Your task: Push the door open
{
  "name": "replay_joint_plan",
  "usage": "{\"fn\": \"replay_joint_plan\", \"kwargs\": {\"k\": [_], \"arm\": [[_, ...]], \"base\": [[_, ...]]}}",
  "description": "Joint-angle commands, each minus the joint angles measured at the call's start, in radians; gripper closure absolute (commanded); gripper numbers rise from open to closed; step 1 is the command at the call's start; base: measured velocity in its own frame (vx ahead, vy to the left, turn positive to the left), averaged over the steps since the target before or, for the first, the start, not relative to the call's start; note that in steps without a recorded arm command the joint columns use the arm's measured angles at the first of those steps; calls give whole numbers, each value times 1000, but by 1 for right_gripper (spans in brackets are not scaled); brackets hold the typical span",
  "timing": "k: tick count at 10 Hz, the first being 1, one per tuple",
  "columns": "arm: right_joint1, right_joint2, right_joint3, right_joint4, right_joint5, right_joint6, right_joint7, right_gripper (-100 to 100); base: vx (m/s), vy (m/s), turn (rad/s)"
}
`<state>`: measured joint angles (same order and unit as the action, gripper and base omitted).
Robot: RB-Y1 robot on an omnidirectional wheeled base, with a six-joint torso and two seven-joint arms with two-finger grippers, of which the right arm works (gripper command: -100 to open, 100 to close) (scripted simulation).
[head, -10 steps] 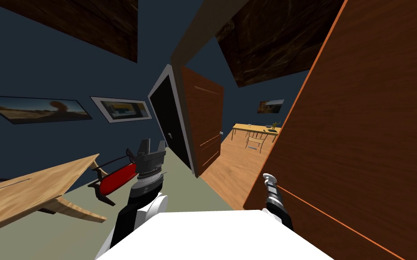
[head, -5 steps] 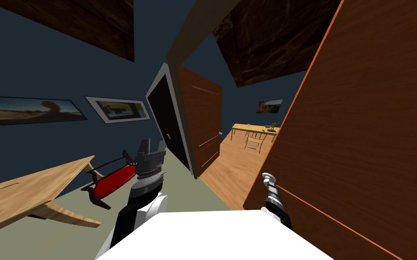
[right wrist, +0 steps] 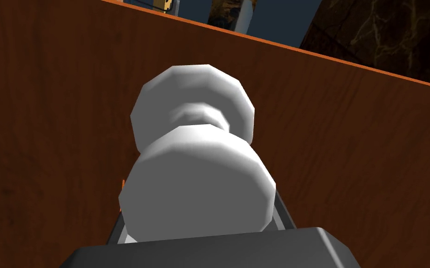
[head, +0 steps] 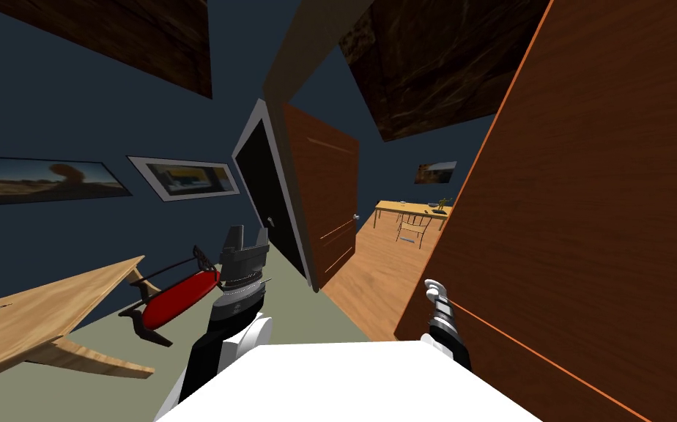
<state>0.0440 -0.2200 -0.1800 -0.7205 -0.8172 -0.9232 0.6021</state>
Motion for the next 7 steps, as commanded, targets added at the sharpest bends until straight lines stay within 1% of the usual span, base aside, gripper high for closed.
{"fn": "replay_joint_plan", "kwargs": {"k": [1,2,3,4,5,6,7], "arm": [[-2,-1,-2,-5,-7,-3,-38,100],[-7,2,-1,-2,-16,-7,-74,100],[-7,2,-1,-2,-16,-7,-80,100],[-12,4,0,1,-26,-11,-121,100],[-17,7,0,4,-36,-15,-146,100],[-17,7,0,4,-36,-15,-163,100],[-22,9,1,6,-45,-19,-197,100]], "base": [[37,-32,-7],[35,-32,-15],[30,-27,-9],[37,-33,-21],[52,-46,-32],[39,-34,-9],[39,-29,-16]]}}
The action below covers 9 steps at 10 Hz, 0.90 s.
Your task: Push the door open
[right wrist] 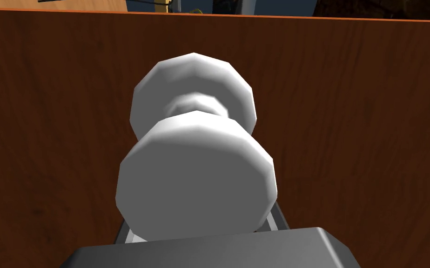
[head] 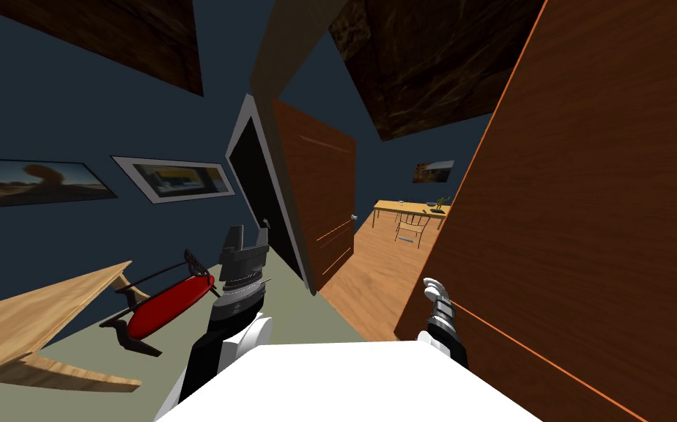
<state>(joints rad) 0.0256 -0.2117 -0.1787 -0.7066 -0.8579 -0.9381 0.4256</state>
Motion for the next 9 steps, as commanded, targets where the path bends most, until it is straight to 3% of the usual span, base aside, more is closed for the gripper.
{"fn": "replay_joint_plan", "kwargs": {"k": [1,9], "arm": [[-3,1,0,-8,-5,-4,-28,100],[-28,13,3,6,-53,-25,-237,100]], "base": [[36,-27,-12],[42,-33,-18]]}}
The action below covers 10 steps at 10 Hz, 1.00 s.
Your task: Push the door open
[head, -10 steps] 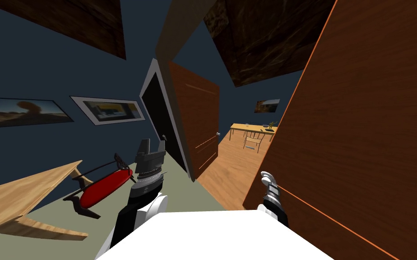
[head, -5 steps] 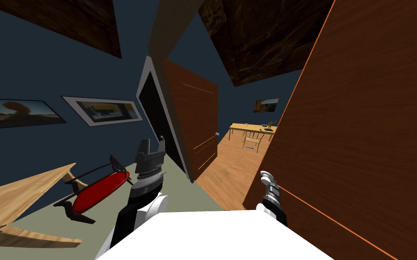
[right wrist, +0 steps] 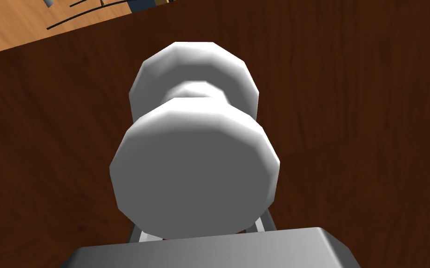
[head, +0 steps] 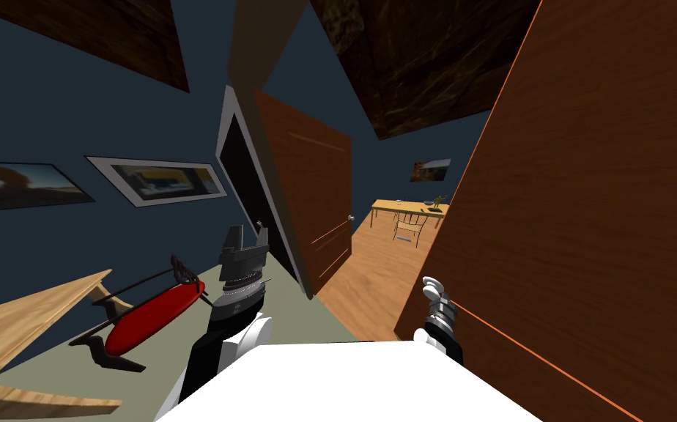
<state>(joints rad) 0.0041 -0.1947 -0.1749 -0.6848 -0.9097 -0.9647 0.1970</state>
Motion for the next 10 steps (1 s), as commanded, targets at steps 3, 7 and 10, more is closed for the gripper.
{"fn": "replay_joint_plan", "kwargs": {"k": [3,7,10], "arm": [[-16,1,0,-10,-21,-7,-91,100],[-30,8,2,-2,-49,-19,-198,100],[-30,8,2,-2,-49,-19,-216,100]], "base": [[41,-31,-19],[41,-29,-17],[18,-20,1]]}}
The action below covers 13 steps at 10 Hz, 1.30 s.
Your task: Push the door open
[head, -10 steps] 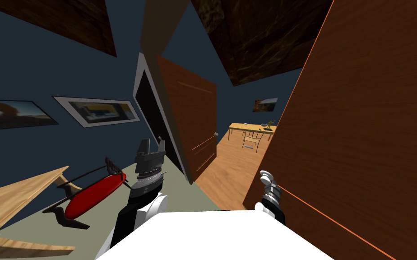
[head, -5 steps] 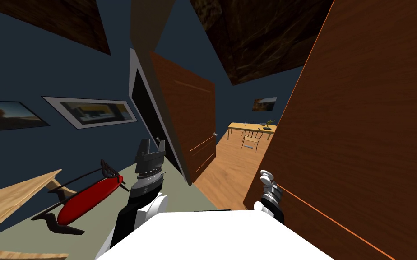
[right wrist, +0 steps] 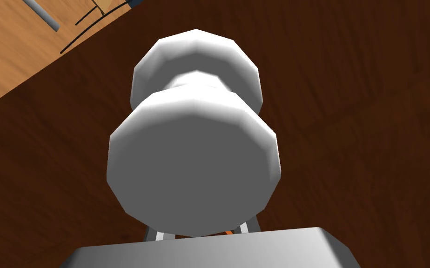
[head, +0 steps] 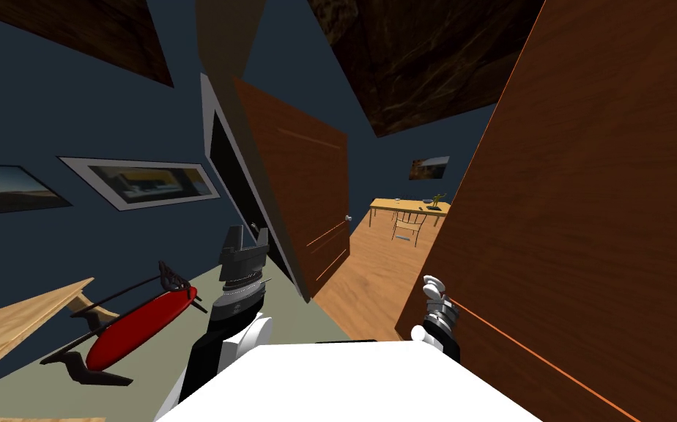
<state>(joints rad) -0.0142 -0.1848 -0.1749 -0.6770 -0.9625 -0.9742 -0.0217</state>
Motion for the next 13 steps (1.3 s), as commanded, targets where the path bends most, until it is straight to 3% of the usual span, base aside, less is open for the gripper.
{"fn": "replay_joint_plan", "kwargs": {"k": [1,2,7,10,13], "arm": [[-16,0,3,-7,-5,-13,-39,100],[-16,0,3,-7,-5,-13,-39,100],[-30,7,5,1,-32,-25,-163,100],[-30,7,5,1,-32,-25,-163,100],[-38,11,6,6,-50,-32,-245,100]], "base": [[20,-14,-26],[25,-17,-14],[32,-24,-12],[17,-10,2],[34,-25,-20]]}}
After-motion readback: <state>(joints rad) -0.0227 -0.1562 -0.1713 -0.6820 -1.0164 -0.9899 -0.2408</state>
